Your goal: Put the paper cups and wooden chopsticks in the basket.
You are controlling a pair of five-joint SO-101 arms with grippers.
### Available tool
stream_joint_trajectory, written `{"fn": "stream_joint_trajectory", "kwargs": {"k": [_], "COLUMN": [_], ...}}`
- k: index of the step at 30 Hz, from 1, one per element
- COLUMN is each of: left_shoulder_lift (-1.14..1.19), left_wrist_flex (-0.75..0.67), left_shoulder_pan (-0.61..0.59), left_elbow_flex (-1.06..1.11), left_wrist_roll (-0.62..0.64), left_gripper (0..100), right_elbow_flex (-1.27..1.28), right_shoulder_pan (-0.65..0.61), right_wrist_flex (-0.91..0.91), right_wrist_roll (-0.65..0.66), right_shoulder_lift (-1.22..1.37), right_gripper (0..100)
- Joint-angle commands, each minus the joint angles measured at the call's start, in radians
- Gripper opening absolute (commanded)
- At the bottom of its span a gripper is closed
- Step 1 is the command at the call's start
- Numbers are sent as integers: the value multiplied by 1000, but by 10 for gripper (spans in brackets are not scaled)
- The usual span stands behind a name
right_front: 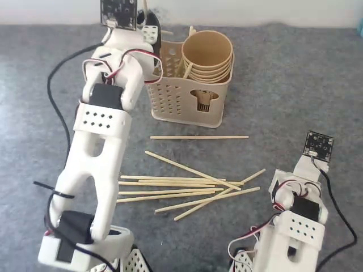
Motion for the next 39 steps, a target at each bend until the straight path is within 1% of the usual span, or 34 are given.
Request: {"fn": "stream_joint_trajectory", "kwargs": {"k": [1, 4, 12, 14, 19, 22, 29, 32, 35, 39], "left_shoulder_lift": [-6, -3, -6, -6, -2, 5, 5, 5, 6, 8], "left_wrist_flex": [86, 135, 160, 221, 451, 532, 549, 554, 592, 601], "left_shoulder_pan": [-12, -6, -14, -14, -9, -5, -8, -8, -5, -3], "left_elbow_flex": [-130, -186, -208, -249, -441, -513, -486, -469, -466, -455], "left_wrist_roll": [6, 9, 48, 44, 49, 46, 43, 5, -32, -48], "left_gripper": [13, 13, 13, 13, 13, 12, 12, 12, 12, 12], "right_elbow_flex": [-5, -5, -5, -5, -5, -5, -5, -5, -5, -5], "right_shoulder_pan": [8, 7, 7, 7, 7, 7, 7, 7, 7, 7], "right_wrist_flex": [-12, -12, -13, -13, -13, -13, -13, -13, -13, -13], "right_wrist_roll": [23, 23, 21, 21, 21, 21, 18, 17, 15, 15], "right_shoulder_lift": [-21, -21, -21, -21, -21, -21, -21, -21, -21, -21], "right_gripper": [62, 62, 62, 62, 62, 62, 62, 62, 62, 62]}}
